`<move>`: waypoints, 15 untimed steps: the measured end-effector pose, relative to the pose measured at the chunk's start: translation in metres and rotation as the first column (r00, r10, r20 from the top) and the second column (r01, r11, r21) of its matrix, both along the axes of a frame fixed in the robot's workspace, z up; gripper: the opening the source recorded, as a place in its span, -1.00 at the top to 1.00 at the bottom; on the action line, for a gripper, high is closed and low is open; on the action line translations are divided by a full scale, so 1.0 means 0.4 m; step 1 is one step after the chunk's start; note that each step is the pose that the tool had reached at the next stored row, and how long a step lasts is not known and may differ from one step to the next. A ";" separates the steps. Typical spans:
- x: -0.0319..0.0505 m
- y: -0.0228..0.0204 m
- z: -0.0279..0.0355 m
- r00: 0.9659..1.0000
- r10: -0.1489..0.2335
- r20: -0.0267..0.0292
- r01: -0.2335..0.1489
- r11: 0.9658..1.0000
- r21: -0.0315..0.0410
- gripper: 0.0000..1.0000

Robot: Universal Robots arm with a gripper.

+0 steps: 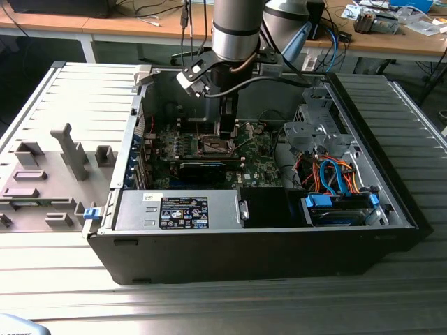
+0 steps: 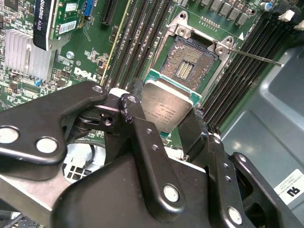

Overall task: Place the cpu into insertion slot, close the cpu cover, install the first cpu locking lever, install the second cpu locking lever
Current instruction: 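Place the cpu into insertion slot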

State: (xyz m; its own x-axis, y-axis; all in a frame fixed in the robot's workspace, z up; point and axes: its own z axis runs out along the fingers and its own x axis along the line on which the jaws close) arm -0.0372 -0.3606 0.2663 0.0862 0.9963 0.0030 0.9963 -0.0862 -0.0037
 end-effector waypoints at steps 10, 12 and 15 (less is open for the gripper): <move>0.000 0.000 -0.008 1.000 0.000 0.000 0.000 1.000 0.000 -0.08; 0.000 0.000 -0.009 1.000 0.000 0.000 0.000 1.000 0.000 -0.08; 0.000 0.000 -0.011 1.000 0.000 0.000 0.000 1.000 0.000 -0.08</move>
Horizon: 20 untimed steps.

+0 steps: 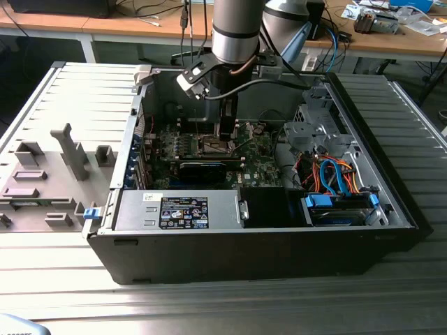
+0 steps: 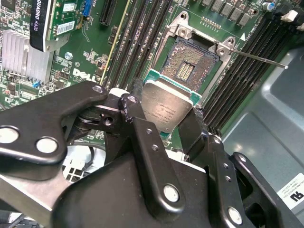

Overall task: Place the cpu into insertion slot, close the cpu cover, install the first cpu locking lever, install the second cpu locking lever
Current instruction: 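Place the cpu into insertion slot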

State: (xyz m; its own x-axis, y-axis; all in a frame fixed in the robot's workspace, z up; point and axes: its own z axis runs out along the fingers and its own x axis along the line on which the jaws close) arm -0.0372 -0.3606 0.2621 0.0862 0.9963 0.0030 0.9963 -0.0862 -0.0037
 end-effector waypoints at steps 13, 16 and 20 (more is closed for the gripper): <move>-0.002 0.000 -0.007 1.000 0.000 0.000 0.000 1.000 0.000 -0.08; -0.002 0.000 -0.009 1.000 0.000 0.000 0.000 1.000 0.000 -0.08; -0.002 0.000 -0.010 1.000 0.000 0.000 0.000 1.000 0.000 -0.08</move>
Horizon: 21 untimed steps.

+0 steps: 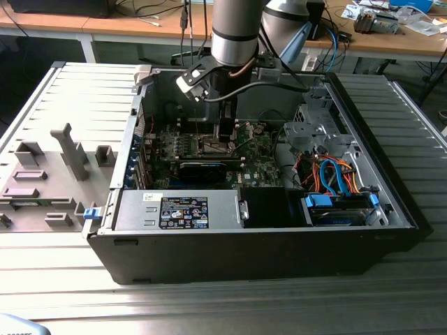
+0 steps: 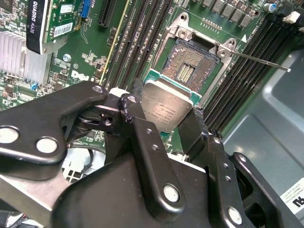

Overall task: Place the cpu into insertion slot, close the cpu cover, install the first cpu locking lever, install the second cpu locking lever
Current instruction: 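Place the cpu into insertion slot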

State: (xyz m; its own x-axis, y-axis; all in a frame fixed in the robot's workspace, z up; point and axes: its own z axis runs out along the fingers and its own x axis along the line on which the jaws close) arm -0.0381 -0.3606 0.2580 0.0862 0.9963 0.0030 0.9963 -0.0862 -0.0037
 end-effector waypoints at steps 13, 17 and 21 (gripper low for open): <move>0.000 0.001 -0.006 1.000 0.000 0.000 0.000 1.000 0.000 -0.08; -0.001 0.001 -0.009 1.000 0.000 0.000 0.000 1.000 0.000 -0.08; -0.001 0.001 -0.011 1.000 0.000 0.000 0.000 1.000 0.000 -0.08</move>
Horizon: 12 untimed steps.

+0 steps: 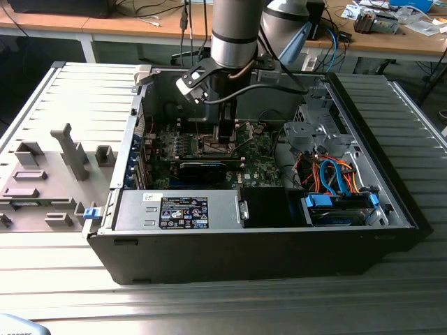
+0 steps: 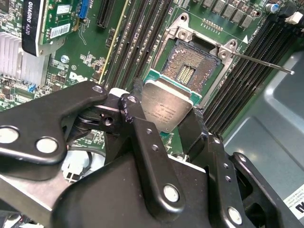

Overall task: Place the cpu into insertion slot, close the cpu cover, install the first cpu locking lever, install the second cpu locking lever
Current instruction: 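Place the cpu into insertion slot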

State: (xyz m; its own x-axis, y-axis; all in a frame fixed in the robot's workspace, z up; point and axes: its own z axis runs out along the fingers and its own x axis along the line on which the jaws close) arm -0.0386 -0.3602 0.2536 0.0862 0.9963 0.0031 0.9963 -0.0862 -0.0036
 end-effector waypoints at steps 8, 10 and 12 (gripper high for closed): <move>-0.003 0.000 -0.005 1.000 0.000 0.000 0.000 1.000 0.000 -0.08; -0.003 0.000 -0.006 1.000 0.000 0.000 0.000 1.000 0.000 -0.08; -0.003 0.000 -0.007 1.000 0.000 0.000 0.000 1.000 0.000 -0.08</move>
State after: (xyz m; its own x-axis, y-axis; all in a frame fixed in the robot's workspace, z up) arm -0.0398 -0.3602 0.2507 0.0862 0.9963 0.0030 0.9963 -0.0862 -0.0037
